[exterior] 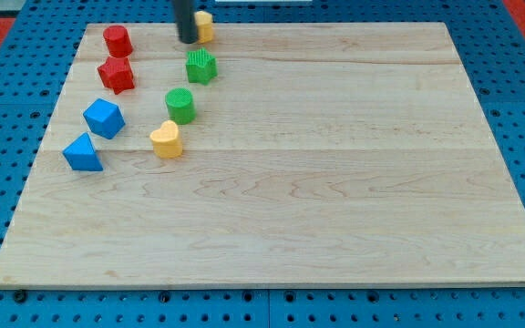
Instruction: Slide blue cube a bit left
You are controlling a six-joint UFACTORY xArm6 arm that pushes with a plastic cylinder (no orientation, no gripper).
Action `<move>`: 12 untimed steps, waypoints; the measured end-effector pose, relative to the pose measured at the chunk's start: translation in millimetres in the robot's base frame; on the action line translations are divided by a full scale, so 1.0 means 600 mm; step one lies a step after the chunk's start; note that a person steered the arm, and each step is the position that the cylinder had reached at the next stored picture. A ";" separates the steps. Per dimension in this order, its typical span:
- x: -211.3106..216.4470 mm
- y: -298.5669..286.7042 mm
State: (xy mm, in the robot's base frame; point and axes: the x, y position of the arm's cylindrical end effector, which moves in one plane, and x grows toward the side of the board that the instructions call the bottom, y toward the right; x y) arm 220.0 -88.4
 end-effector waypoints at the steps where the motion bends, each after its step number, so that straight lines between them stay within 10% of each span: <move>1: 0.012 0.059; 3: 0.224 0.142; 6: 0.510 -0.080; 12: 0.297 -0.139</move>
State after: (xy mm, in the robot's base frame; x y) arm 398.4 -171.6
